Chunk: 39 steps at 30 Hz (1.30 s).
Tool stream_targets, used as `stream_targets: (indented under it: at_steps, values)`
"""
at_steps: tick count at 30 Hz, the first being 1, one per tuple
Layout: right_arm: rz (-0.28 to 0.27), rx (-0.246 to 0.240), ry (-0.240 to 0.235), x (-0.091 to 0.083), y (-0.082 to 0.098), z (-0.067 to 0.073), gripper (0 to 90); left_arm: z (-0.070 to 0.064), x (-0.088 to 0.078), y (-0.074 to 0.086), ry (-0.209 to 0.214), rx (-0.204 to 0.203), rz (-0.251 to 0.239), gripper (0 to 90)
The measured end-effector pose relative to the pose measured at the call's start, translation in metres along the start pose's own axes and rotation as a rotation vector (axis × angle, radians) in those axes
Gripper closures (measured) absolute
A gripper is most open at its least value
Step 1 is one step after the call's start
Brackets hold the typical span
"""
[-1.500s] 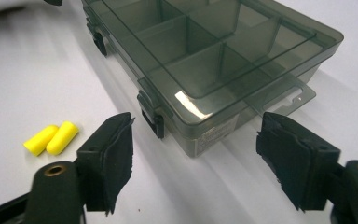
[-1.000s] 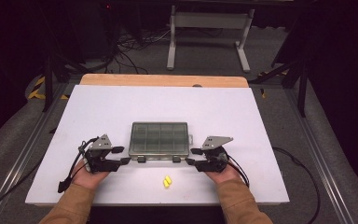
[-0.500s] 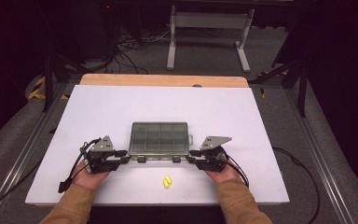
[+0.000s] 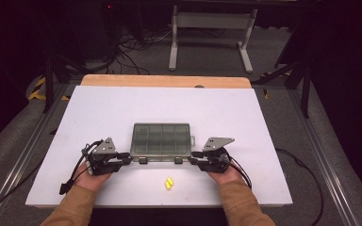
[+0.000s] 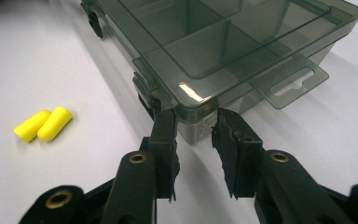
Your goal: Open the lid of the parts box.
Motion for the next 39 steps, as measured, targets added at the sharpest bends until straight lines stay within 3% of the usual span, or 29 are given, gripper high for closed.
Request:
stream_targets:
  at_steps: [16,17,29,39]
  values:
    - [-0.015,0.003,-0.008,-0.002,-0.002,0.001,69.5,0.000,-0.002,-0.002,0.001,-0.003,-0.008,74.4]
    - [-0.020,0.003,-0.008,-0.002,-0.002,0.001,74.9,-0.001,-0.002,-0.002,0.006,-0.008,-0.012,75.0]
    - [-0.098,0.003,-0.032,-0.011,-0.013,0.002,81.7,0.001,-0.012,-0.011,0.033,-0.034,-0.095,83.6]
    - [-0.161,0.010,-0.033,-0.012,-0.024,0.000,84.0,0.003,-0.010,-0.022,0.042,-0.061,-0.178,87.2]
Point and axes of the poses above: each handheld gripper's, and its own axes: x roughly forward along the jaws, y roughly out of its underside, z roughly to its left, the point moved 9 cm from there along x, roughly forward along the jaws, and after that the axes turned 3 degrees about x, right-handed, at the moved point
